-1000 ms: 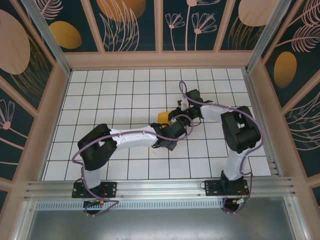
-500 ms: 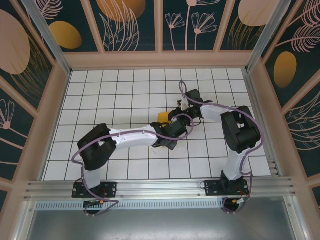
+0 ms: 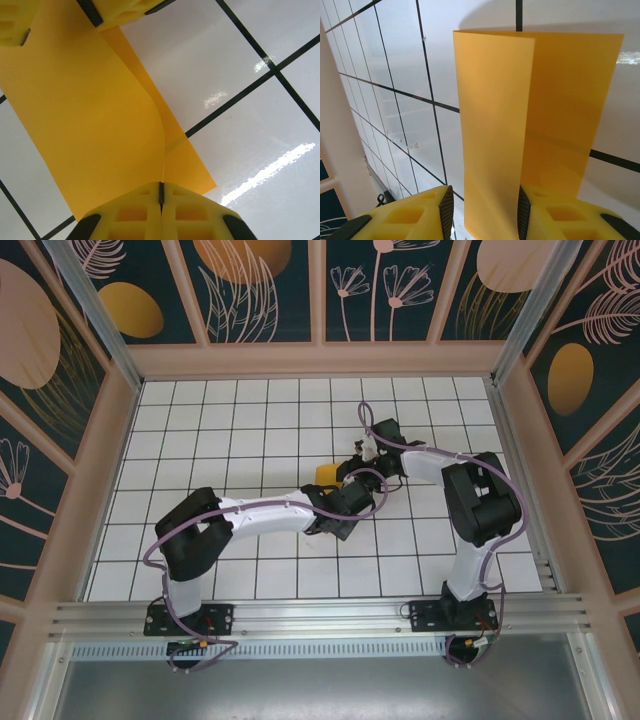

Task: Fold a paper plane with a square sheet of paper (fold left side to right side)
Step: Fold the triangle a second time at the center of the table.

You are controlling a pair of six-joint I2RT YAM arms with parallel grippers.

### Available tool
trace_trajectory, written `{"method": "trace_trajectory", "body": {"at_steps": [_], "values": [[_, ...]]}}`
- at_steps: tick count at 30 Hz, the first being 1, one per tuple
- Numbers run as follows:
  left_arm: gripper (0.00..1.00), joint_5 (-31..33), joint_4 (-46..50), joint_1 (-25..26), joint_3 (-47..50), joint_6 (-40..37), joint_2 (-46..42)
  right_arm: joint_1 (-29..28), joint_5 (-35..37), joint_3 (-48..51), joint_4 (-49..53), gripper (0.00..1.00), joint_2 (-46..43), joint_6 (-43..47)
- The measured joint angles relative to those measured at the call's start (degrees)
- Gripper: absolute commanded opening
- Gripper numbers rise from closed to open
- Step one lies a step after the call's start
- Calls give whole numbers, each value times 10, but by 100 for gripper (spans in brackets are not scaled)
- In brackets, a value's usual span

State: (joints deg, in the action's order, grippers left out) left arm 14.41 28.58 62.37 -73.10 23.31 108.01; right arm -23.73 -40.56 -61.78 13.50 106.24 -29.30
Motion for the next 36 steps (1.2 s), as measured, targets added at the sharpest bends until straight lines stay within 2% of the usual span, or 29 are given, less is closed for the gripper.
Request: {"method": "trace_trajectory", "body": {"at_steps": [5, 10, 15, 19, 28, 36], "values": [[0, 0, 0, 0, 0, 0, 0, 1, 5, 0, 0, 58, 0, 0], [0, -7, -1, -2, 0, 0, -1, 11, 16, 2, 0, 68, -27, 0], [0, -30, -7, -14, 3, -4, -8, 37, 24, 25, -7, 71, -101, 0], [2, -63, -28, -39, 23, -8, -38, 67, 29, 70, -11, 58, -162, 3], [4, -135, -70, -88, 63, -38, -68, 71, -7, 204, -43, 14, -226, -14], [6, -179, -93, -97, 85, -55, -68, 15, -15, 262, -94, 6, -232, -56]]}}
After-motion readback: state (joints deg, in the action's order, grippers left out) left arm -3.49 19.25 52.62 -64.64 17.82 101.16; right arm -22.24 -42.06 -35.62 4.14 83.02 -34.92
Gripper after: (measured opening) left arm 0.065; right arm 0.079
